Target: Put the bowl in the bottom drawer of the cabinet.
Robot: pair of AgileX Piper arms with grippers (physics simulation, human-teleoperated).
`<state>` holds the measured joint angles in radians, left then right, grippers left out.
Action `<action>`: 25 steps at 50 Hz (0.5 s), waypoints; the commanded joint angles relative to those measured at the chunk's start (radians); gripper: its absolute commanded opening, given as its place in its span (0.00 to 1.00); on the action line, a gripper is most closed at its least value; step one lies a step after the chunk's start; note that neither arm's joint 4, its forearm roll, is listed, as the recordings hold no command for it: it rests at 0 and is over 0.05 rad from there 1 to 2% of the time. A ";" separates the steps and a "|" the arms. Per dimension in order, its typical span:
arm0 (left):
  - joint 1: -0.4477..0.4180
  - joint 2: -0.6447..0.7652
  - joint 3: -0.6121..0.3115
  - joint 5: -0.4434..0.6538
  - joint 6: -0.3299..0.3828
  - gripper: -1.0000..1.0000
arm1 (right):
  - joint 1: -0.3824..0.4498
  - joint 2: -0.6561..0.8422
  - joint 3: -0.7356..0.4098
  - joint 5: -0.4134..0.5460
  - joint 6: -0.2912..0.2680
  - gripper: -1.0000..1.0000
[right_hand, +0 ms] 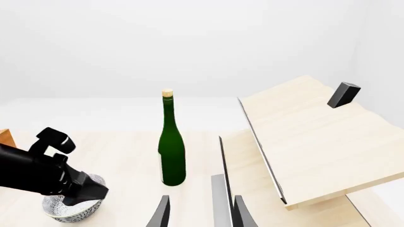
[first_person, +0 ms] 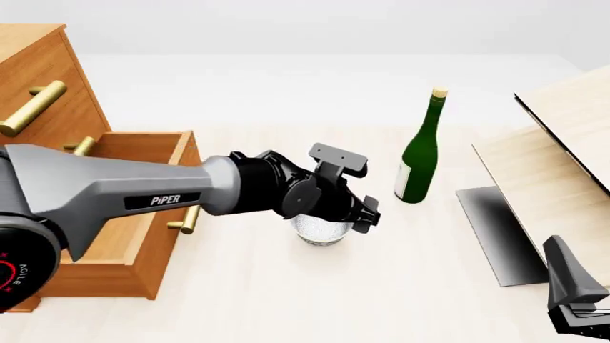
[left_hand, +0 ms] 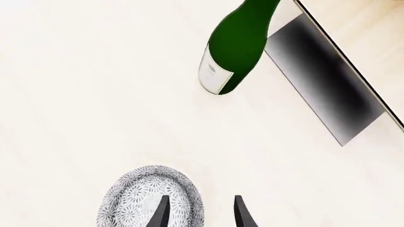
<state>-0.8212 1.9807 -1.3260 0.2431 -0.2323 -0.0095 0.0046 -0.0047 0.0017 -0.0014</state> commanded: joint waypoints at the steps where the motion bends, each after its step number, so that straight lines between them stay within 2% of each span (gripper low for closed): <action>1: 0.001 0.022 -0.014 0.009 -0.022 1.00 | 0.000 0.000 0.000 0.000 0.000 1.00; 25: 0.008 0.077 -0.016 -0.029 -0.044 1.00 | 0.000 0.000 0.000 0.000 0.000 1.00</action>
<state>-0.8189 2.0333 -1.3446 0.2334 -0.2684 -0.0095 0.0045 -0.0047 0.0017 -0.0014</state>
